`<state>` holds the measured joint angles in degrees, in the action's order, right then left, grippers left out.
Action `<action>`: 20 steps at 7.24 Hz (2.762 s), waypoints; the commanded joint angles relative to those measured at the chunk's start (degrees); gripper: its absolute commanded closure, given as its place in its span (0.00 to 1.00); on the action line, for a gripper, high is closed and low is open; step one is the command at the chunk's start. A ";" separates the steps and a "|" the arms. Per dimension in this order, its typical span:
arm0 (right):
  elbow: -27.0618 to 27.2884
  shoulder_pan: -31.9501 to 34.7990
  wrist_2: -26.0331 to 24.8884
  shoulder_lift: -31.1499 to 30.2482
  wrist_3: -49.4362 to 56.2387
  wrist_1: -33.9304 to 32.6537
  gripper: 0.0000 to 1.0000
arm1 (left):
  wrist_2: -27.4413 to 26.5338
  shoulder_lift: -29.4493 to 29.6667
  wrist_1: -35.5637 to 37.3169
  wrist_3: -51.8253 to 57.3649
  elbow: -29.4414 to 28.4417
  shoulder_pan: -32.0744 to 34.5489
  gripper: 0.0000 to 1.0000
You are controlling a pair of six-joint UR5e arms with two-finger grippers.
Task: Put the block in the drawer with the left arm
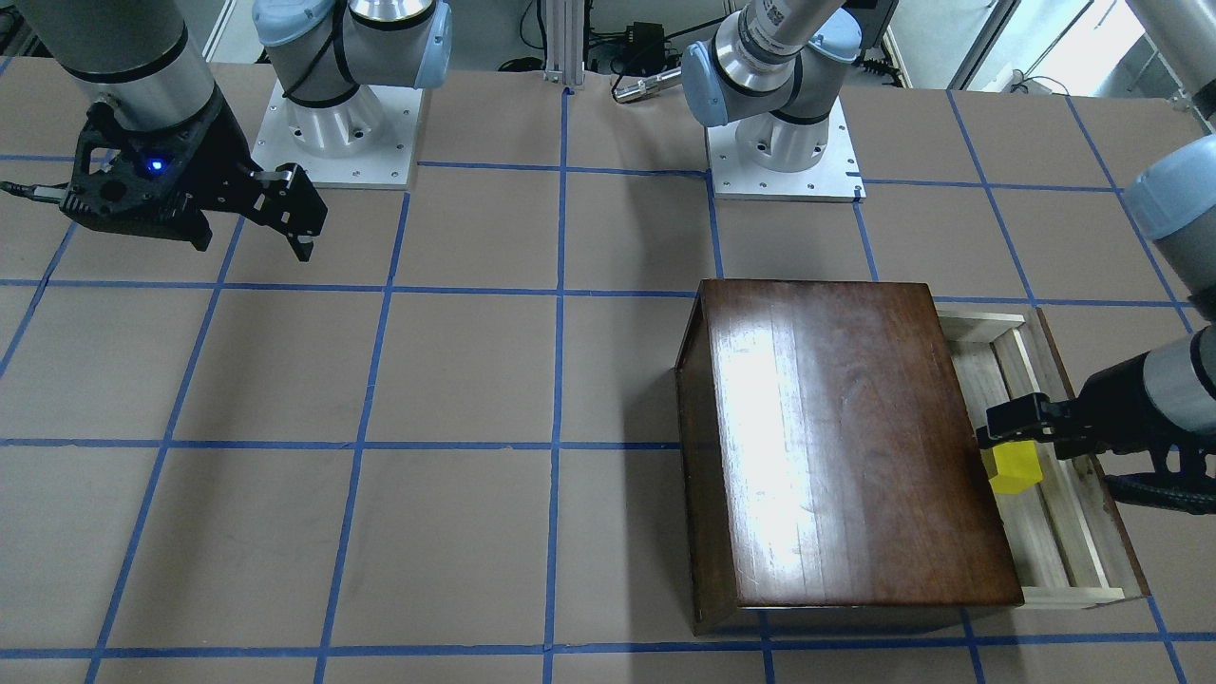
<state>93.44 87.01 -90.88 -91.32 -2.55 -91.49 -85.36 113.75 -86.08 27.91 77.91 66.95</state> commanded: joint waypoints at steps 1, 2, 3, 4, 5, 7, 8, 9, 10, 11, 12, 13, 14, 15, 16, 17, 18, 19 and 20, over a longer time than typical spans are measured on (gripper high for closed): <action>0.07 0.00 0.00 0.00 0.00 0.00 0.00 | -0.59 -2.47 -1.71 -3.72 -3.19 1.86 0.00; 0.07 0.00 0.00 0.00 0.00 0.00 0.00 | -0.69 -3.70 -5.72 -6.52 -4.24 2.92 0.00; -0.01 0.00 0.00 0.00 0.00 0.00 0.00 | -2.43 -5.37 -6.89 -11.77 -5.91 5.10 0.00; -0.01 0.00 0.00 0.00 0.00 0.00 0.00 | -8.71 -4.95 -7.17 -12.09 -8.01 6.95 0.00; 0.07 0.00 0.00 0.00 0.00 0.00 0.00 | -8.95 -6.16 -8.13 -12.87 -8.03 8.54 0.00; -0.01 0.00 0.00 0.00 0.00 0.00 0.00 | -8.60 -7.58 -8.58 -18.57 -7.25 12.57 0.00; 0.07 0.00 0.00 0.00 0.00 0.00 0.00 | -8.42 -7.49 -8.23 -20.25 -6.81 14.77 0.00; 0.07 0.00 0.00 0.00 0.00 0.00 0.00 | -8.68 -7.49 -8.05 -21.05 -5.67 17.14 0.00; 0.07 0.00 0.00 0.00 0.00 0.00 0.00 | -8.60 -7.23 -6.66 -22.36 -4.53 18.21 0.00; -0.01 0.00 0.09 0.00 0.00 0.00 0.00 | -8.60 -8.10 -6.55 -22.46 -3.39 19.18 0.00; -0.01 0.00 0.00 0.00 0.00 0.00 0.00 | -8.42 -9.24 -6.99 -22.46 -2.94 19.27 0.00; 0.07 0.00 0.00 0.00 0.00 0.00 0.00 | -4.51 -10.64 -7.95 -22.81 -1.81 19.71 0.00; -0.01 0.00 0.00 0.00 0.00 0.00 0.00 | -4.12 -11.53 -7.96 -24.38 0.73 20.50 0.00; -0.01 0.00 0.00 0.00 0.00 0.00 0.00 | -4.20 -12.84 -7.70 -25.09 3.28 21.20 0.00; 0.07 0.00 0.00 0.00 0.00 0.00 0.00 | -4.20 -13.46 -7.70 -25.10 3.82 21.30 0.00; 0.07 -0.08 0.00 0.00 0.00 0.00 0.00 | -4.46 -14.08 -7.70 -24.75 3.74 20.60 0.00; -0.01 0.00 0.00 0.00 0.00 0.00 0.00 | -4.55 -14.43 -7.78 -24.75 4.18 20.59 0.00; 0.07 0.00 0.00 0.00 0.00 0.00 0.00 | -4.12 -14.52 -7.78 -25.01 4.62 20.85 0.00; -0.01 0.00 0.00 0.00 0.00 0.00 0.00 | -4.29 -14.61 -7.70 -24.92 4.80 20.86 0.00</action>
<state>93.47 86.99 -90.88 -91.32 -2.55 -91.50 -89.64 99.31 -93.84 3.00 82.36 87.74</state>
